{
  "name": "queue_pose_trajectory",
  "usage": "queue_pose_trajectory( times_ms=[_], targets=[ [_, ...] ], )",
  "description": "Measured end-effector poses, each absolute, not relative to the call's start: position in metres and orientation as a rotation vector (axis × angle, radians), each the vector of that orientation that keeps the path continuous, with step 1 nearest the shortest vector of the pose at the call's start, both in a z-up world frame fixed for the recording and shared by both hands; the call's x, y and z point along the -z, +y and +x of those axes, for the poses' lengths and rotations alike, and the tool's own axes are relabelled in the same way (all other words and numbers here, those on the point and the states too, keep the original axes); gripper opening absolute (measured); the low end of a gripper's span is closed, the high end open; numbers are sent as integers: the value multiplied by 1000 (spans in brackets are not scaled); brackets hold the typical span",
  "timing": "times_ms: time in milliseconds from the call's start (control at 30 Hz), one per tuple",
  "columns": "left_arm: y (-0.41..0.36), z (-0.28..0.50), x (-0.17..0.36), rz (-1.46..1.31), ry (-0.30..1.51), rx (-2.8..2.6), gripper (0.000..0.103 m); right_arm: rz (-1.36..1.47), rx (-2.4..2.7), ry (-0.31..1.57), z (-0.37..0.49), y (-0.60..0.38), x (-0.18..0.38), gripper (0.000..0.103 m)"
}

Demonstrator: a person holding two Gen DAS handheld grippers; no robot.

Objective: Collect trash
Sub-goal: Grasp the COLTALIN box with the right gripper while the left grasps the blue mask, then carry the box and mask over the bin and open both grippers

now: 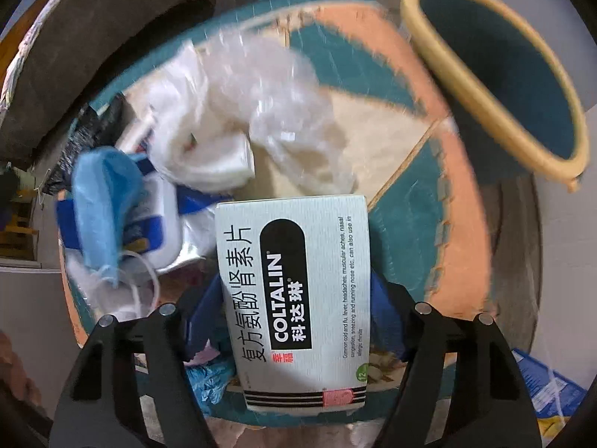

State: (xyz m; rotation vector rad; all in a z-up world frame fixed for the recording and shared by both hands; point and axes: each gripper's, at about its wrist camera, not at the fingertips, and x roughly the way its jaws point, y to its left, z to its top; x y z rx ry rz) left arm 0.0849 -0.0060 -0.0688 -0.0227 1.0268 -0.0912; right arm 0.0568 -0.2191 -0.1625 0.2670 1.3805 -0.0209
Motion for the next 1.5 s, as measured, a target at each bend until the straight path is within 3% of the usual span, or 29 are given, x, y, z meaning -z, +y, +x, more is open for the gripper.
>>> queue_pose_trajectory(
  times_ms=[267,433,567,967,1500],
  targets=[
    [-59,81,86,77,1062,265,93,147,26,1212,64,-246,83,71],
    [-78,85,114,150,1137,302,41,128,9,1157,74,-265,70,71],
    [-83,85,112,196,1110,317,19,132,-31,1127,78,-272,63,71],
    [-92,85,35,175,934,295,17,206,8,986,87,-322,31,71],
    [-194,96,-3,246,818,456,17,325,331,993,96,-444,74,71]
  ],
)
